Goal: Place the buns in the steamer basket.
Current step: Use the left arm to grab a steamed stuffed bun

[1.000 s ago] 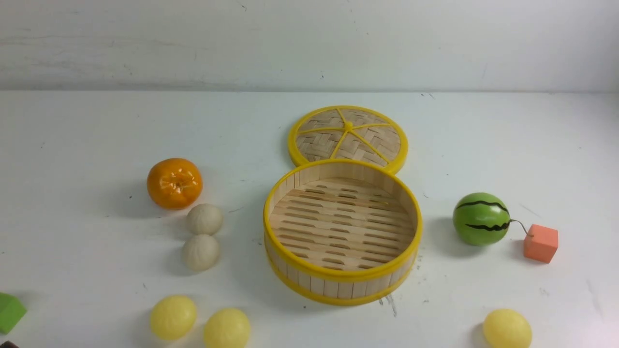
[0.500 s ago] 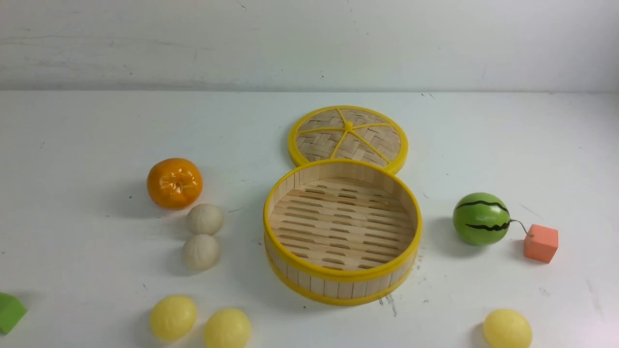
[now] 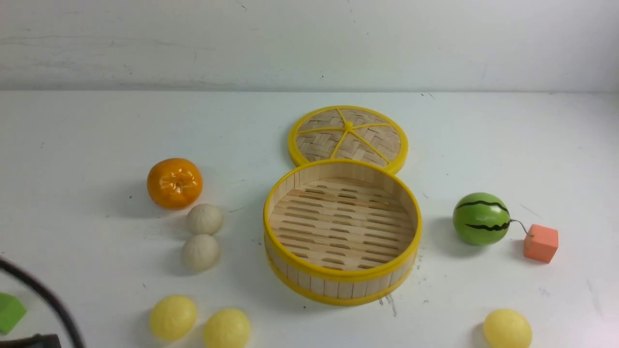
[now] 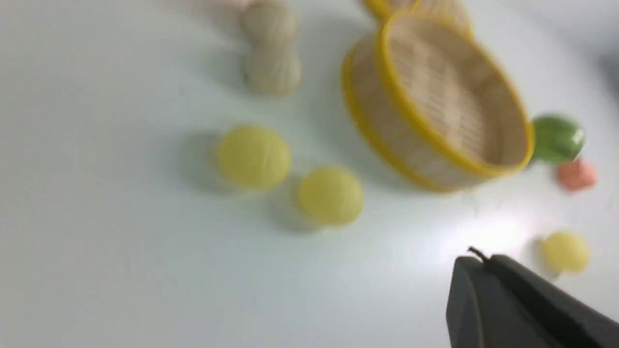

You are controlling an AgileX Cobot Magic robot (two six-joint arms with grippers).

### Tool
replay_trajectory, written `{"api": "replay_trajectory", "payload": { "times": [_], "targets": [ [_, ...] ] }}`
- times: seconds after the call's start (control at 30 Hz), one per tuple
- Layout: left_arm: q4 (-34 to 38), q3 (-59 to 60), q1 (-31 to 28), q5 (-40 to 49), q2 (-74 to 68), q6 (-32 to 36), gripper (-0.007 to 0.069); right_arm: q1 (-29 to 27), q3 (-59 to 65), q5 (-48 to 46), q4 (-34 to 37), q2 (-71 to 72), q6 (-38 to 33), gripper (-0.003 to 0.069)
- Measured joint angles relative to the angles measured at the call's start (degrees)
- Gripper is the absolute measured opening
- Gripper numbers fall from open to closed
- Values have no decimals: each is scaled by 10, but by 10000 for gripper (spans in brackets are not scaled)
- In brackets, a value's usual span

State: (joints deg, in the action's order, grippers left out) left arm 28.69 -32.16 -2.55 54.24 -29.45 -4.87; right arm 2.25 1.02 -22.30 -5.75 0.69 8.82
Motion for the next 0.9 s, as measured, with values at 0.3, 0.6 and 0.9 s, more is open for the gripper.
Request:
{"api": "replay_trajectory", "payload": {
  "times": [0.3, 0.6, 0.9],
  "targets": [
    [-44, -71, 32, -1, -284, 90, -13, 0, 0, 0, 0, 0, 0, 241],
    [-162, -179, 257, -10, -395, -24, -13, 0, 0, 0, -1, 0, 0, 241],
    [-280, -220, 268, -16, -557, -94, -13, 0, 0, 0, -1, 0, 0, 241]
  ]
}}
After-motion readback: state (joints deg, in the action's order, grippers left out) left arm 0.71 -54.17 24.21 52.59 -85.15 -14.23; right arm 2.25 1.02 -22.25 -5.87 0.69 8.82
